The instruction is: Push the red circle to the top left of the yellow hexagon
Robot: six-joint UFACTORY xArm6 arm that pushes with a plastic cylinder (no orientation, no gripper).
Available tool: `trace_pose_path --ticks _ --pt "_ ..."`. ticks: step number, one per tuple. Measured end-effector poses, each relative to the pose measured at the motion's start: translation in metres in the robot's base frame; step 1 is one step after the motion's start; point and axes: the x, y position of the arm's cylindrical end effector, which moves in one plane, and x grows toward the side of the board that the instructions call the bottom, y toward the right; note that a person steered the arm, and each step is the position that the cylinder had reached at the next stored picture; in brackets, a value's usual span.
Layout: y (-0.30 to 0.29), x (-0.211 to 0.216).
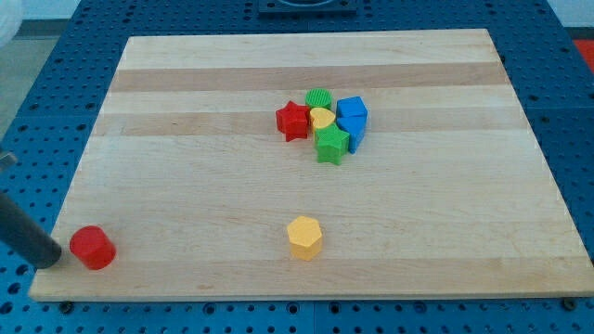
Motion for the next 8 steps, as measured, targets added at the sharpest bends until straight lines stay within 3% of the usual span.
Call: trace_pose_path --ticks 3,6,8 --pt "0.101 -0.012" --pt "0.122 0.029" --pt "0.145 -0.011"
